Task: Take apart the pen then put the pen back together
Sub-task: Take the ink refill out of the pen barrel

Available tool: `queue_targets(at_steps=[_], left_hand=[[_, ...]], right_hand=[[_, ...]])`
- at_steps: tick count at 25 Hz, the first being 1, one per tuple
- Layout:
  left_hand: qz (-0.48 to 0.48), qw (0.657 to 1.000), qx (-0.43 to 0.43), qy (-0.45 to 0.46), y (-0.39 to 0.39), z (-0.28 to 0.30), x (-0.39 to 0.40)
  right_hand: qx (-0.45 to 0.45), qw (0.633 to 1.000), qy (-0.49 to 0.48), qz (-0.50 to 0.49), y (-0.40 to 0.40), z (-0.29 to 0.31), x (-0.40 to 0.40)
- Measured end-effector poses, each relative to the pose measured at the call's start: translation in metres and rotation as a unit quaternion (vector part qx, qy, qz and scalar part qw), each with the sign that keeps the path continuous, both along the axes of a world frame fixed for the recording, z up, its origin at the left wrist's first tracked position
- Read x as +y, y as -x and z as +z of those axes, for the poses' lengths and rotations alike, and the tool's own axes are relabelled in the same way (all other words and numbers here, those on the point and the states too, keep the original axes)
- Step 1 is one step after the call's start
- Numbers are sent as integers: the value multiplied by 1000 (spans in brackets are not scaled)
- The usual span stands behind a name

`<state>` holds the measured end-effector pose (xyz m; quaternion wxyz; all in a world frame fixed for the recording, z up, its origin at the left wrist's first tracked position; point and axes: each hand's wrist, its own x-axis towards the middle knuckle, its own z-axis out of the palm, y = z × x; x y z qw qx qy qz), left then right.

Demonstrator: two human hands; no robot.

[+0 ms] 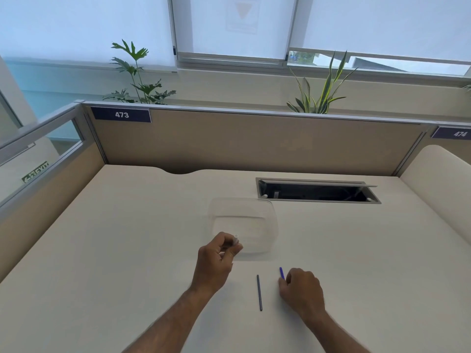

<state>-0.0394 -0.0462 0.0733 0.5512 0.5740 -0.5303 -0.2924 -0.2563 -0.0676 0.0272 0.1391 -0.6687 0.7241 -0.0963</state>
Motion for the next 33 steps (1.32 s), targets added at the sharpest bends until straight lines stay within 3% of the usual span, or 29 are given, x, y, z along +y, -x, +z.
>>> queue_targets(at_steps=[5, 7, 9, 11, 15, 18, 22, 24, 26, 28, 31, 33], left_hand=[[5, 1000, 21, -2, 2, 5, 3], [8, 999, 49, -10, 3, 6, 2], [17, 994, 109, -24, 5, 7, 0], [29, 978, 203, -40, 9, 11, 0], [61, 944, 320, -48, 17, 16, 1], [67, 922, 377, -56, 18, 14, 6], [76, 912, 393, -91, 20, 1, 17], [67, 906, 400, -119, 22, -5, 23], [61, 900, 407, -146, 24, -8, 26], [53, 886, 429, -170, 23, -13, 27], [41, 832, 515, -203, 23, -17, 27], [46, 781, 582, -222, 24, -18, 28]], right_hand=[[-26, 999, 38, -9, -1, 3, 2], [-120, 989, 87, 3, -7, 4, 2], [-274, 959, 74, -13, -18, 14, 4], [-413, 907, -37, -71, -31, 30, 9], [-553, 788, -220, -161, -48, 52, 10], [-709, 642, -213, -198, -52, 60, 7], [-800, 552, -119, -204, -54, 68, 4], [-803, 557, -97, -189, -56, 71, 3], [-766, 619, -80, -153, -58, 74, 6], [-703, 704, -25, -95, -61, 74, 11], [-586, 804, 94, 17, -67, 70, 19], [-518, 838, 153, 74, -70, 69, 24]])
